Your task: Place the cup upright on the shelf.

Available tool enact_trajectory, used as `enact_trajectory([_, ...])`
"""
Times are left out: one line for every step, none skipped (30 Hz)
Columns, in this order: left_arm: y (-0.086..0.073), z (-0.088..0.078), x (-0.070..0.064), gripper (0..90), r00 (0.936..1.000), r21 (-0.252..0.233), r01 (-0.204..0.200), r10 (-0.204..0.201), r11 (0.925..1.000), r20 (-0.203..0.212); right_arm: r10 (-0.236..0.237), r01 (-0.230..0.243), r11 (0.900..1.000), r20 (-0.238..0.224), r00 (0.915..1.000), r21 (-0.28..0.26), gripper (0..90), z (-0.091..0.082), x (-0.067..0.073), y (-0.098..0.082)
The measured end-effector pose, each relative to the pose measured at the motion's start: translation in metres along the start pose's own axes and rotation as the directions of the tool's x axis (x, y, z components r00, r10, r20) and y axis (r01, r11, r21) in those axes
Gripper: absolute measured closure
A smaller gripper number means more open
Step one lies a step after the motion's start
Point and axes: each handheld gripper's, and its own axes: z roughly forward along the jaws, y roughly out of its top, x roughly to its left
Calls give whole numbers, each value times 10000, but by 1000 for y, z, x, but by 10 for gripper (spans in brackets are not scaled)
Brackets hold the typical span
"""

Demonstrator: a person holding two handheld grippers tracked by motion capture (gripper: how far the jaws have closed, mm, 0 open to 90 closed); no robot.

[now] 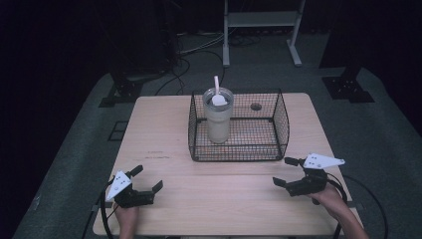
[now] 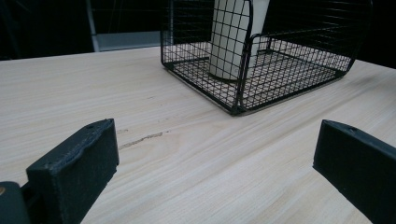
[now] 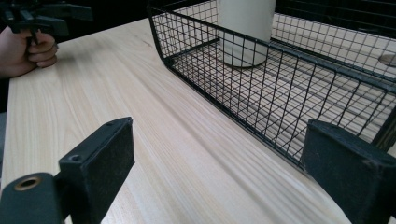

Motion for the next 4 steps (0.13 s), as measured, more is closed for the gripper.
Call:
enact_trajectory([0,0,0,0,10000,8,-15,15,10000,-4,126,-121,9997,254,9996,-205,88,-2,5,-5])
enact_trajectory([0,0,0,0,10000,8,-15,15,10000,-4,126,-121,9997,254,9996,-205,88,-2,5,-5])
enact_trajectory([0,0,0,0,10000,26,-9,9,10000,-17,299,-272,9985,563,9980,-479,88,-3,12,-13])
enact_trajectory([0,0,0,0,10000,38,-12,13,10000,-28,299,-272,9985,563,9980,-479,88,-3,12,-13])
